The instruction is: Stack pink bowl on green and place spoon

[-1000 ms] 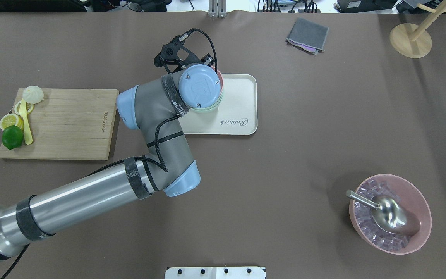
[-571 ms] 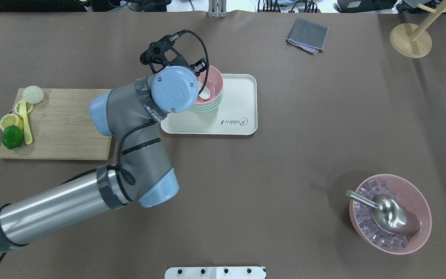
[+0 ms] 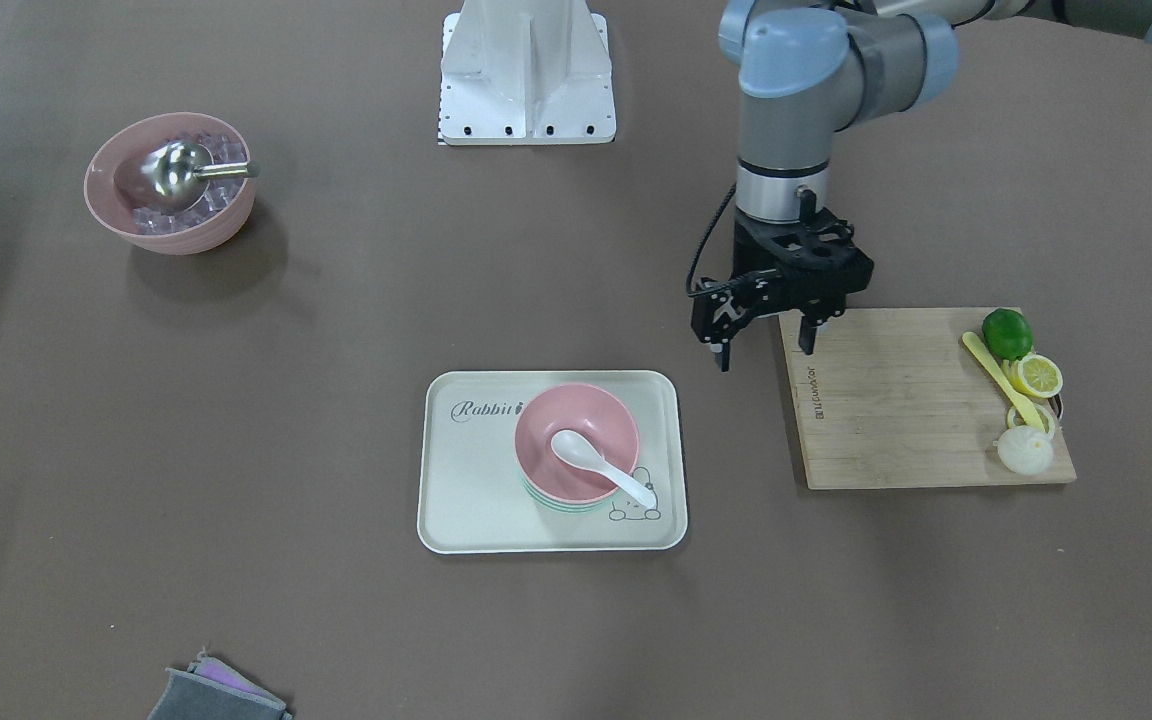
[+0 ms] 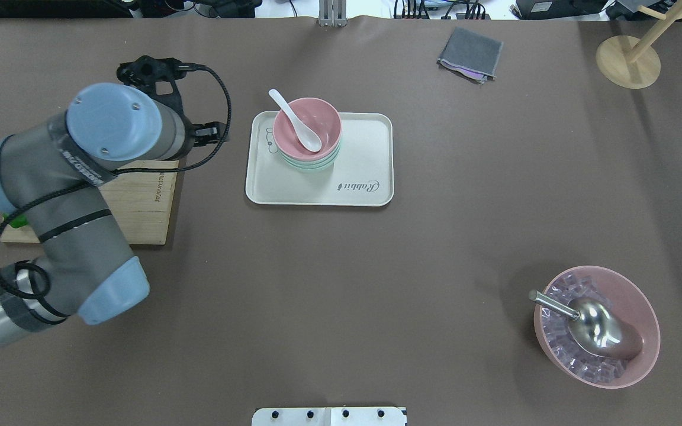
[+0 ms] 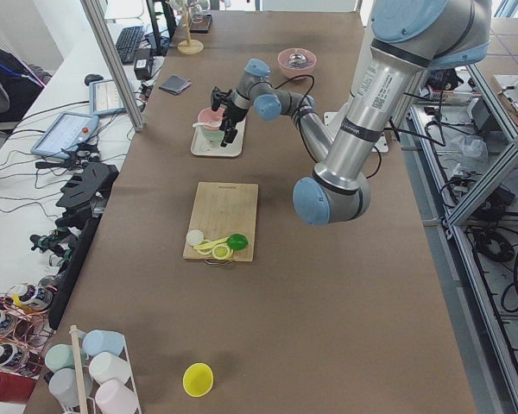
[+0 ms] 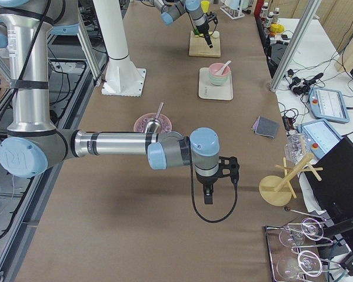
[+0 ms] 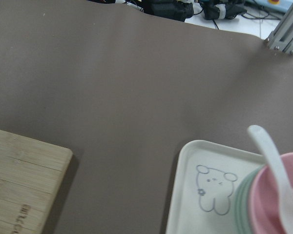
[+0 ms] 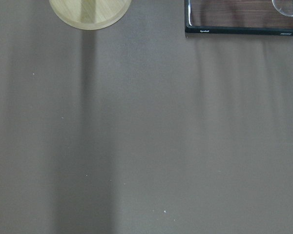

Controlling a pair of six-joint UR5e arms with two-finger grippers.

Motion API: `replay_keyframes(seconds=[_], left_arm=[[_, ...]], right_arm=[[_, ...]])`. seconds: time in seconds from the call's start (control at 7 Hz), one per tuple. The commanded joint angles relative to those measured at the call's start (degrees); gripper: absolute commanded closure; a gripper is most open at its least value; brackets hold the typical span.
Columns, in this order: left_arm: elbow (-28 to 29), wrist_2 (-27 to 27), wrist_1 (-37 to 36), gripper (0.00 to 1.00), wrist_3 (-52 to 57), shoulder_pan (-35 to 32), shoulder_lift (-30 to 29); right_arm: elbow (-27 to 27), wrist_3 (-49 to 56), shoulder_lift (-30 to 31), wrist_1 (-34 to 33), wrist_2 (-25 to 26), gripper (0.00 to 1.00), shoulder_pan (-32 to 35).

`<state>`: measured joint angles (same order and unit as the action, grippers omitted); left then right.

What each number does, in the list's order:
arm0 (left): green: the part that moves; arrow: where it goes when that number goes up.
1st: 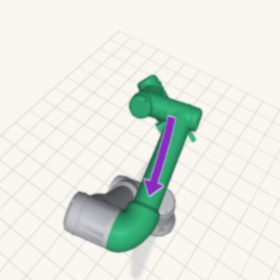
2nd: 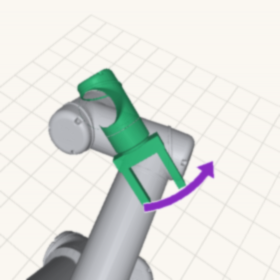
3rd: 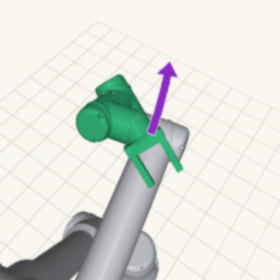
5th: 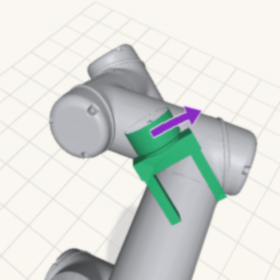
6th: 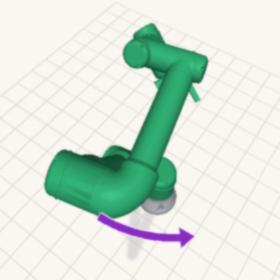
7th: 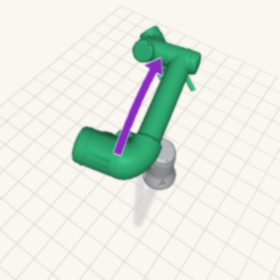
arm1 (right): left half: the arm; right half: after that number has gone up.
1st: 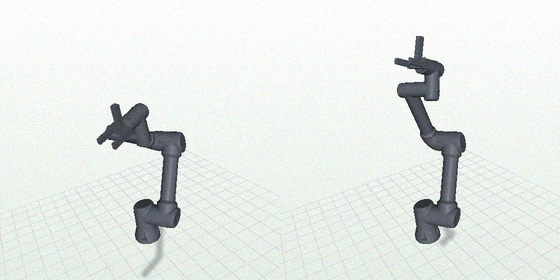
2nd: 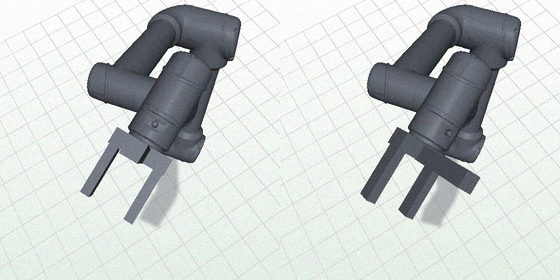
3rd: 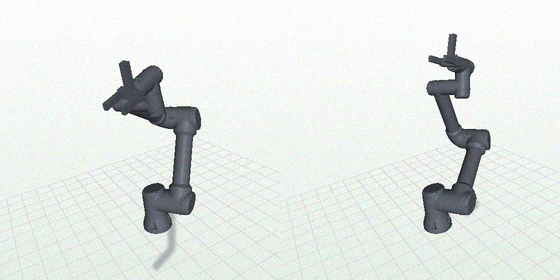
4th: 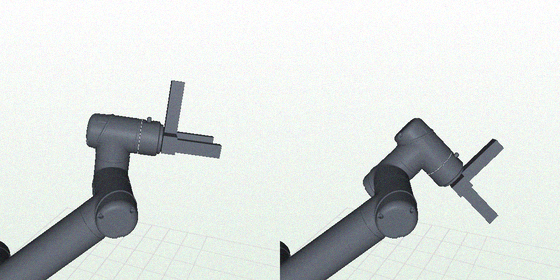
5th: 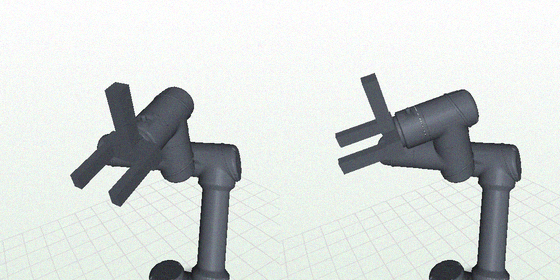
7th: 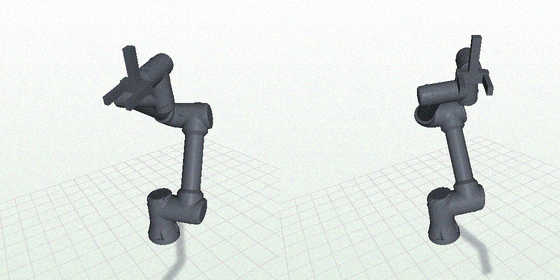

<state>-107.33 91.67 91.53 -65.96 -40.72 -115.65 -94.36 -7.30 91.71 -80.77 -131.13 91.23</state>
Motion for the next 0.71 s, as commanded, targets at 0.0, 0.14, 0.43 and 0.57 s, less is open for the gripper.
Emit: replay_keyframes(seconds=[0.0,0.14,0.43,0.57], left_arm=[[-3.3,11.6,0.2,0.02,26.4,-12.2,12.3],[-2.8,18.2,0.1,0.02,42.0,-21.4,15.6],[-0.7,28.0,0.1,0.02,63.9,-36.5,23.1],[1.5,31.4,0.2,0.02,71.9,-43.0,25.5]], right_arm=[[0.0,0.0,0.0,0.0,0.0,0.00,0.0],[0.0,0.0,0.1,0.0,0.0,0.00,0.0],[0.1,0.0,0.1,0.1,0.0,0.00,0.0],[0.1,0.0,-0.1,0.1,0.1,0.00,0.0]])
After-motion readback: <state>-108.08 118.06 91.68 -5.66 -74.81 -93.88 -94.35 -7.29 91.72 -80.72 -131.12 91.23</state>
